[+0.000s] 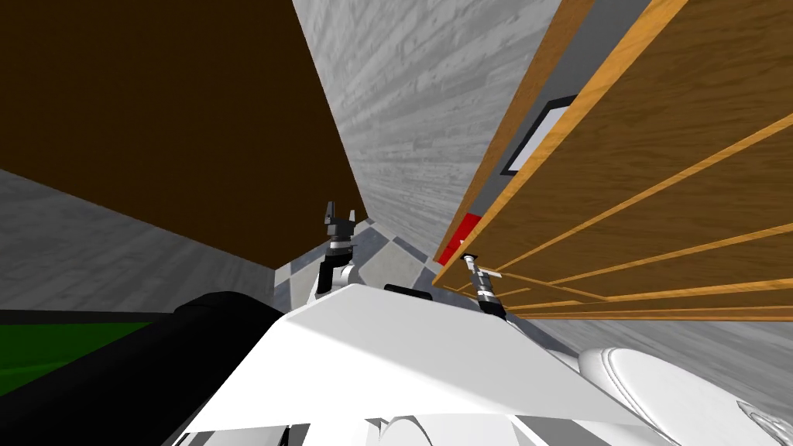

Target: Pull the door open

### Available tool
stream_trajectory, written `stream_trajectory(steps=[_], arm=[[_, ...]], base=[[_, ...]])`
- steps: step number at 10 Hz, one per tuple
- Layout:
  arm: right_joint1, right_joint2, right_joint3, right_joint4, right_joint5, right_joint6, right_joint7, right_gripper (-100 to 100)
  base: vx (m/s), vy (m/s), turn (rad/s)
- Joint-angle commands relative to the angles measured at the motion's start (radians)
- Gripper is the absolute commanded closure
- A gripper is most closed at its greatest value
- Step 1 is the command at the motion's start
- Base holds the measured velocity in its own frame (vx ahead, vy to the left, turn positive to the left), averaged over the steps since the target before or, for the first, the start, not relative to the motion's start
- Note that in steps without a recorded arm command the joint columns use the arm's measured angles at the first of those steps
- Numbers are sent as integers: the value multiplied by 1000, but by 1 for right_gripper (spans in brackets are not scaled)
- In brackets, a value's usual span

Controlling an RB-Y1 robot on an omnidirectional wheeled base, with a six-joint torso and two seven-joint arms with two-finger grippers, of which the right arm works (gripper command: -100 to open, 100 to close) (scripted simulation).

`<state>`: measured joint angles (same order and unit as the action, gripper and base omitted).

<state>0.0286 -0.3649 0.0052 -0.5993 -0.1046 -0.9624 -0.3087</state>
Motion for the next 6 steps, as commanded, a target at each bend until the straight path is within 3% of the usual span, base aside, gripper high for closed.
stream_trajectory(steps=[1, 3, 4, 5, 6], arm=[[18, -18, 12, -4, 6, -26, -21, 100], [38, -37, 27, -4, 14, -55, -44, 100], [38, -37, 27, -4, 14, -55, -44, 100], [57, -56, 42, -5, 21, -84, -66, 100], [65, -64, 48, -5, 24, -95, -75, 100]], base=[[-240, -53, 146], [-225, -59, 134], [-146, -52, 42], [-188, -31, 119], [-245, -43, 122]])
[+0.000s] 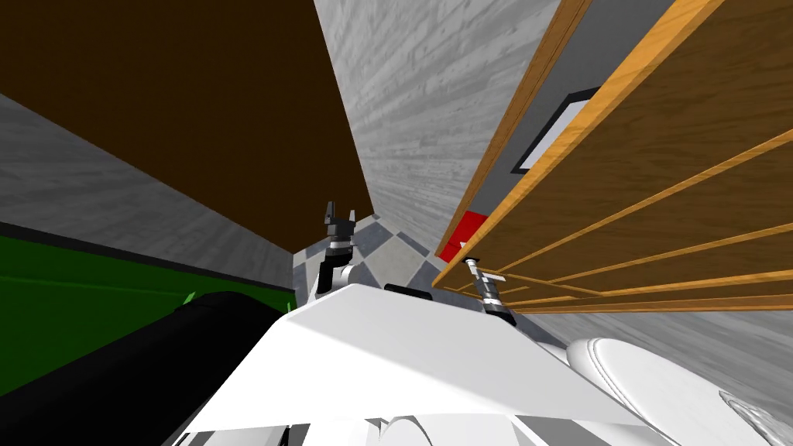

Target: Pull the door open

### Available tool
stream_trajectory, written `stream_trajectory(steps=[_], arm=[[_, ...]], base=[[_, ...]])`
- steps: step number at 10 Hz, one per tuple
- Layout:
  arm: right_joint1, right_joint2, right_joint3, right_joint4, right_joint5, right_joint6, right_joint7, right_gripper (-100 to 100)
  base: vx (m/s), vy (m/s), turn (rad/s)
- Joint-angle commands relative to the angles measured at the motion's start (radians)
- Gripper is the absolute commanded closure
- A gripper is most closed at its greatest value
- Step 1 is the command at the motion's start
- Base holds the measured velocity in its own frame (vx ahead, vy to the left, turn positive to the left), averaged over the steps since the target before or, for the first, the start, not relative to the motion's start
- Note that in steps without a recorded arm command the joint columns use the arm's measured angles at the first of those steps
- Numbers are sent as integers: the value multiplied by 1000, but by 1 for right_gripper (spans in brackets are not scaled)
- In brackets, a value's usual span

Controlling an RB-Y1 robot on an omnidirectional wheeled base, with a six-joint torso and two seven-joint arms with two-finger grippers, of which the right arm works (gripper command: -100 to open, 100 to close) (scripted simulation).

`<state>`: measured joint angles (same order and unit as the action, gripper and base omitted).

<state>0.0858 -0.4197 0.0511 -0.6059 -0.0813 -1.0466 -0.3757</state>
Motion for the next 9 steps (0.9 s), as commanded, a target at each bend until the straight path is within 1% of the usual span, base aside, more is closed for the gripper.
stream_trajectory(steps=[1, 2, 3, 4, 5, 9], arm=[[16, -17, 8, 2, 4, -23, -17, 100], [11, -9, 6, -1, 3, -13, -9, 100], [26, -16, 14, 9, 6, -39, -20, 100], [34, -22, 17, 15, 7, -55, -25, 100], [38, -25, 19, 18, 7, -64, -28, 100], [73, -53, 34, 44, 10, -139, -54, 100]], base=[[-208, -43, 113], [-86, -15, 23], [-139, -56, 154], [-182, -83, 208], [-183, -68, 123], [-207, -78, 170]])
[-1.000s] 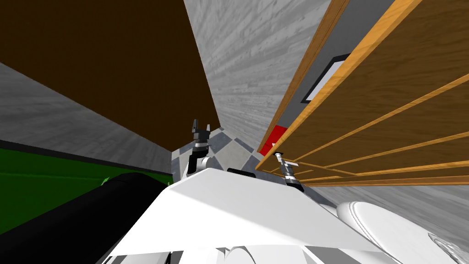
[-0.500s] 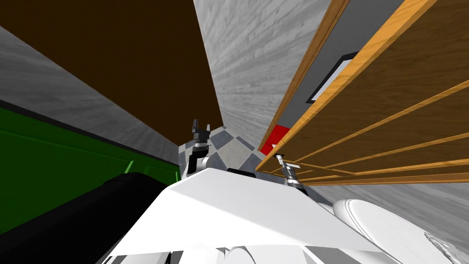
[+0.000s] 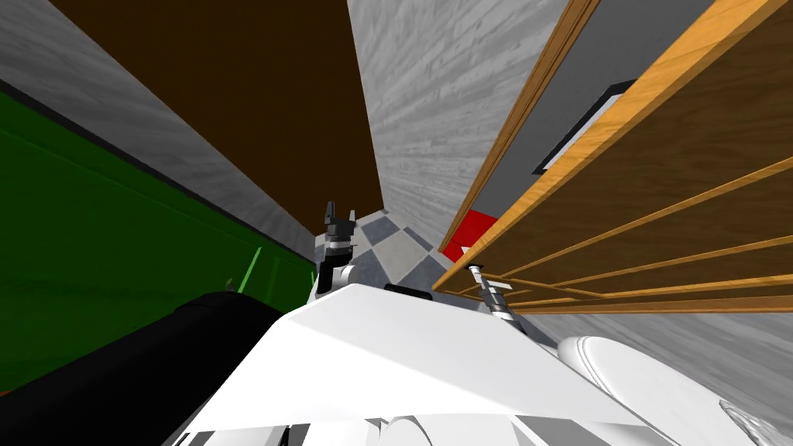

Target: Pull the door open

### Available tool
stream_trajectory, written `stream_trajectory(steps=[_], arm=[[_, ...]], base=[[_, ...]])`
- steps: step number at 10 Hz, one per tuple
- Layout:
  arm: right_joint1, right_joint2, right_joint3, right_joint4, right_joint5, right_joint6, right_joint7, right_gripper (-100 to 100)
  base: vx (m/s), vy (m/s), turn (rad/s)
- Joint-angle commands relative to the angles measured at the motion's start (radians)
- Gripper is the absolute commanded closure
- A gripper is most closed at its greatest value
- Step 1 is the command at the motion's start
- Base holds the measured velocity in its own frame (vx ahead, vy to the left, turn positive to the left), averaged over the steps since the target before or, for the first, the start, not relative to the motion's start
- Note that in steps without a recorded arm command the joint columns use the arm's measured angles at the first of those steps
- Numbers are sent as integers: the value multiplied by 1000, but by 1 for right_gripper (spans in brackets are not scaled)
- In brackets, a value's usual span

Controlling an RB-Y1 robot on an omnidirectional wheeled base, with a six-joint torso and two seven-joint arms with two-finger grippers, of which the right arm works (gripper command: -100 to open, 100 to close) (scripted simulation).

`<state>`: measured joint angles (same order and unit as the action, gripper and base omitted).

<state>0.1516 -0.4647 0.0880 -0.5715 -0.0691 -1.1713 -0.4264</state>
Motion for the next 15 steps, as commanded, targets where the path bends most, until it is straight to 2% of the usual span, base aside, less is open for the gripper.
stream_trajectory(steps=[1, 2, 3, 4, 5, 12, 14, 15], arm=[[14, -14, 1, 15, -2, -30, -8, 100], [19, -18, 3, 19, -1, -42, -13, 100], [20, -9, 8, 9, 2, -29, -9, 100], [28, -12, 13, 21, 3, -51, -13, 100], [30, -14, 13, 24, 3, -56, -13, 100], [56, -35, 22, 64, -2, -135, -26, 100], [60, -38, 23, 71, -3, -147, -28, 100], [61, -31, 29, 62, 1, -138, -27, 100]], base=[[-196, -68, 155], [-152, -48, 105], [-68, -12, 19], [-128, -48, 178], [-202, -78, 180], [-201, -72, 169], [-172, -53, 103], [-69, -14, 20]])
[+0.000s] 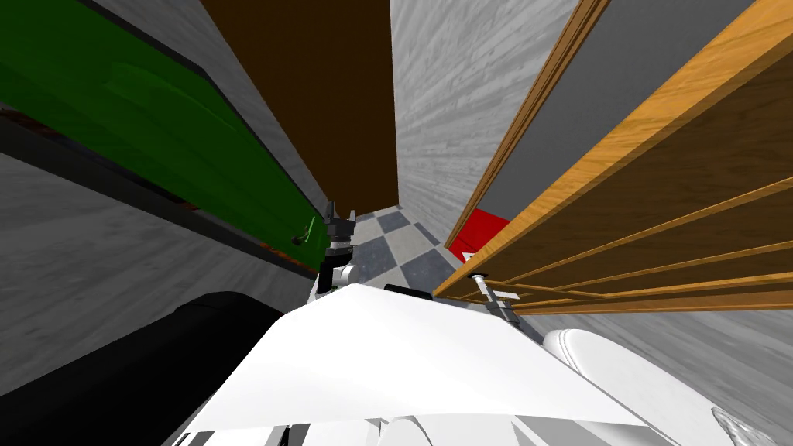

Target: Pull the door open

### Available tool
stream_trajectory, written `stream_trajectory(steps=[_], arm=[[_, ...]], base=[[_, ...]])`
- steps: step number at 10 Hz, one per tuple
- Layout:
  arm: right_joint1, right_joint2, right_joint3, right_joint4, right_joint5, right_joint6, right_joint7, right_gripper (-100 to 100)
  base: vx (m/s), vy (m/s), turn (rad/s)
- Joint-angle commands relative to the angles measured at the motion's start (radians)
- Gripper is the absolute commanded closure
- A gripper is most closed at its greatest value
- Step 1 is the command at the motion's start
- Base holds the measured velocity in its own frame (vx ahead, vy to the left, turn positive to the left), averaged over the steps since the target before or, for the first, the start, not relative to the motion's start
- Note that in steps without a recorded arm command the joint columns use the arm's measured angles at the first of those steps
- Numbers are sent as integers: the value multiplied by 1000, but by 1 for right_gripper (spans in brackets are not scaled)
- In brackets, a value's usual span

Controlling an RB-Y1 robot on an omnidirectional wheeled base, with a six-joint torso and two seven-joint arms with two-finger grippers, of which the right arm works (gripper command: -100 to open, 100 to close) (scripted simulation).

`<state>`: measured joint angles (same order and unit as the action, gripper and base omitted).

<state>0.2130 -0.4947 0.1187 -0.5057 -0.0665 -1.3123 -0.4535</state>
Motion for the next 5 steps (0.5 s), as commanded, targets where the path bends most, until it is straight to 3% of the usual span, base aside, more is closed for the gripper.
stream_trajectory(steps=[1, 5], arm=[[-5, -1, 0, 5, 0, -1, -1, 100], [-22, -4, 2, 20, 2, -2, -4, 100]], base=[[-119, -39, 119], [-196, -70, 155]])
